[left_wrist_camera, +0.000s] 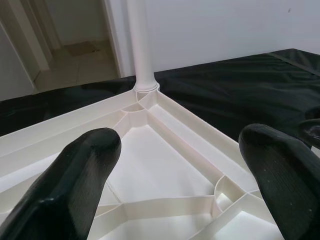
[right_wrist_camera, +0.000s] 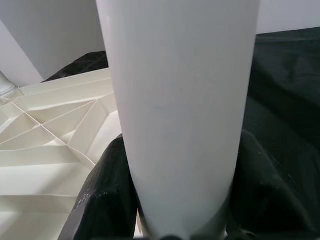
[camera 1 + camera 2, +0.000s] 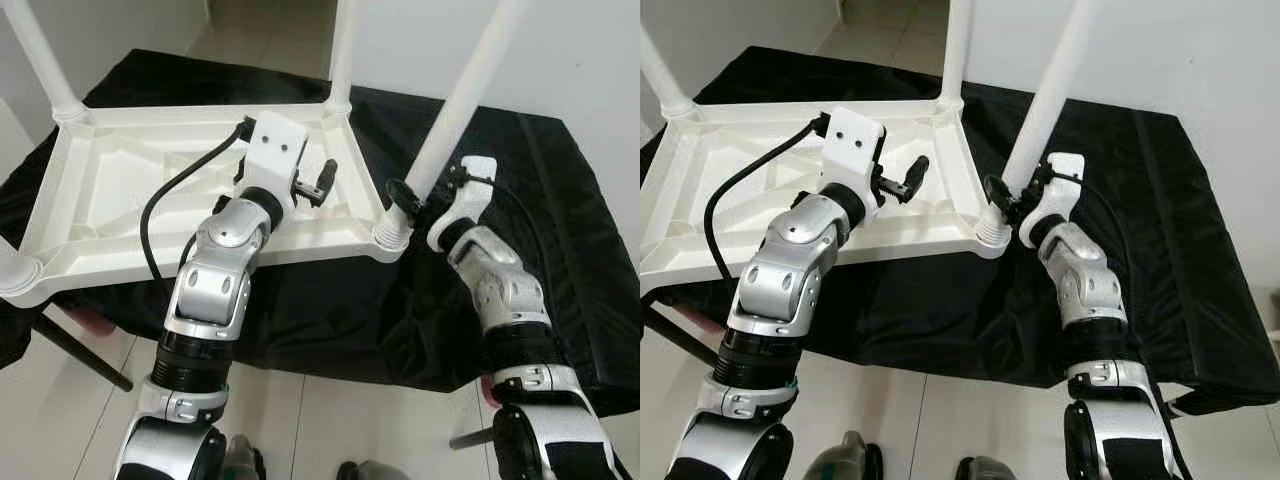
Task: Building children table
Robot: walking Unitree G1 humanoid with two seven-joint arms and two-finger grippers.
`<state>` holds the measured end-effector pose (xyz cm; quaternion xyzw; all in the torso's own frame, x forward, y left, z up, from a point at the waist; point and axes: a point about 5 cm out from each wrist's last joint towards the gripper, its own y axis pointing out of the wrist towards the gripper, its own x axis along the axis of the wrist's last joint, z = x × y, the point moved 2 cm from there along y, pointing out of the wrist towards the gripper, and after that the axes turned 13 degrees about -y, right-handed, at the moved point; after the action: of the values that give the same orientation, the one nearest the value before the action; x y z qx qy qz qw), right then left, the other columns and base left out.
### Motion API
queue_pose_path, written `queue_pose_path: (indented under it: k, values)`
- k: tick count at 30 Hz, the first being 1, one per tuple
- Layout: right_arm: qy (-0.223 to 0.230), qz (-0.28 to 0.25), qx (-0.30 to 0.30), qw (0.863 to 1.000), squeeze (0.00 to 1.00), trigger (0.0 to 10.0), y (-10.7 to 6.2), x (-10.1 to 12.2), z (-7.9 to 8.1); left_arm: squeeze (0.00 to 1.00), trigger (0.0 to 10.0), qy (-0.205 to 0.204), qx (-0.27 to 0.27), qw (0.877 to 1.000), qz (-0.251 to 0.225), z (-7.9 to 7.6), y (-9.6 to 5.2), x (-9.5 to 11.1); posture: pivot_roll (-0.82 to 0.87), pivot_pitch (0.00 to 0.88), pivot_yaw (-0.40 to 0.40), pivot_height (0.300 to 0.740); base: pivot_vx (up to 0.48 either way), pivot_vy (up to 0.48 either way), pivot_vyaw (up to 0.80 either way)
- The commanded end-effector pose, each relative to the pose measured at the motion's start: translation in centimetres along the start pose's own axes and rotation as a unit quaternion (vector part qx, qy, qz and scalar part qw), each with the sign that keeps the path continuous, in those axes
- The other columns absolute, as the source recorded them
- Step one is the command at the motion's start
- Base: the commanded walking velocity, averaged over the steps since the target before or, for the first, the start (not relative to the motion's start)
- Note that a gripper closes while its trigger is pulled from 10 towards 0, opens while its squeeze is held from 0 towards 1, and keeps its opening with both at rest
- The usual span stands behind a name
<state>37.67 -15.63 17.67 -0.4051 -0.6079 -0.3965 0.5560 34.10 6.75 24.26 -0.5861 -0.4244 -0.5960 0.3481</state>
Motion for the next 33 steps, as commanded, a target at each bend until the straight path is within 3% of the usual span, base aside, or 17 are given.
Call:
queue_pose_path:
  k: [1, 6, 8, 21, 29, 33]
  values:
    - [0.014, 0.088, -0.022, 0.996, 0.00, 10.0, -1.4, -4.5, -0.5, 0.00, 10.0, 0.006, 0.027, 0.999, -0.021, 0.1, -0.1, 0.7, 0.07, 0.067, -0.035, 0.740, 0.000, 0.000, 0.00]
    - [-0.001, 0.079, -0.020, 0.997, 0.00, 10.0, -1.6, -4.4, -0.5, 0.00, 10.0, 0.006, 0.026, 0.999, -0.021, 0.1, -0.1, 0.7, 0.07, 0.068, -0.035, 0.740, 0.000, 0.000, 0.00]
    - [-0.042, 0.072, -0.003, 0.996, 0.00, 10.0, -2.0, -4.5, 0.2, 0.00, 10.0, 0.008, 0.026, 0.999, -0.021, 0.0, -0.1, 0.7, 0.07, 0.069, -0.035, 0.740, 0.000, 0.000, 0.00]
    - [-0.080, 0.084, 0.070, 0.991, 0.00, 10.0, -2.9, -5.6, 3.0, 0.00, 10.0, 0.009, 0.028, 0.999, -0.021, 0.2, -0.1, 0.8, 0.07, 0.074, -0.027, 0.740, 0.000, 0.000, 0.00]
    - [-0.082, 0.093, 0.076, 0.989, 0.00, 10.0, -3.2, -6.1, 3.3, 0.00, 10.0, 0.009, 0.028, 0.999, -0.020, 0.2, -0.2, 0.8, 0.07, 0.076, -0.026, 0.740, 0.000, 0.000, 0.00]
    - [-0.112, 0.086, 0.100, 0.985, 0.00, 10.0, -3.6, -6.4, 4.0, 0.00, 10.0, 0.011, 0.028, 0.999, -0.020, 0.3, -0.2, 0.8, 0.07, 0.075, -0.022, 0.740, 0.000, 0.000, 0.00]
